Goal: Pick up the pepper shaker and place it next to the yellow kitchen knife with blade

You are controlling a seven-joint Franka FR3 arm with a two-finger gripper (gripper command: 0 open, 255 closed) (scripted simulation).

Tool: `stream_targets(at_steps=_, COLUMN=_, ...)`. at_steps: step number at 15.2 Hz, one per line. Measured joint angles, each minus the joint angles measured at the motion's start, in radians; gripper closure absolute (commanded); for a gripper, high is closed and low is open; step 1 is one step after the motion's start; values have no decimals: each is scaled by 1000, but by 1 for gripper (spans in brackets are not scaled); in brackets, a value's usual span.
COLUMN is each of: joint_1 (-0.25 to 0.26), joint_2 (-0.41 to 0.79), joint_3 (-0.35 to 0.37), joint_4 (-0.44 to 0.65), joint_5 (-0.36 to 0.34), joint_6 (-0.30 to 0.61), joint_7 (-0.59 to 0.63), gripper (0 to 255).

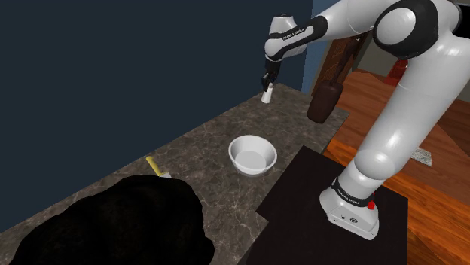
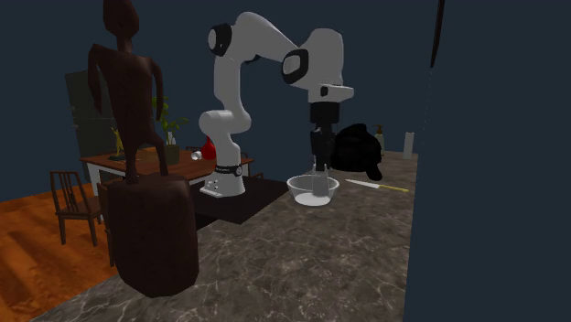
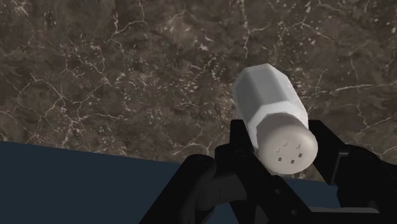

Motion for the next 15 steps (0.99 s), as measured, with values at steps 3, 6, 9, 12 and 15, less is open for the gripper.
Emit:
stream_targets(at_steps=3, joint_1=0, joint_2=-12, joint_3=0, joint_4=27, joint_5=0, joint_6=-38, joint_7=-3, gripper=255)
stream_targets(at_steps=6, joint_1=15, joint_2=-20, joint_3=12, joint_4=33, joint_5=-5, joint_6=-55, joint_7=24, gripper=255)
stream_targets(at_steps=9, joint_1=50, joint_2=-18, joint_3=39, joint_4=50, joint_5=-12, joint_6=-77, joint_7=88, gripper=255)
stream_targets(at_steps=12, joint_1=89, joint_2=-2, joint_3=71, joint_4=66, joint_5=-19, joint_6=-84, joint_7=161, gripper=255)
stream_targets(at_steps=15, joint_1=126, joint_2=22, joint_3=100, joint_4=97, joint_5=-24, joint_6=-98, joint_7=229, gripper=255)
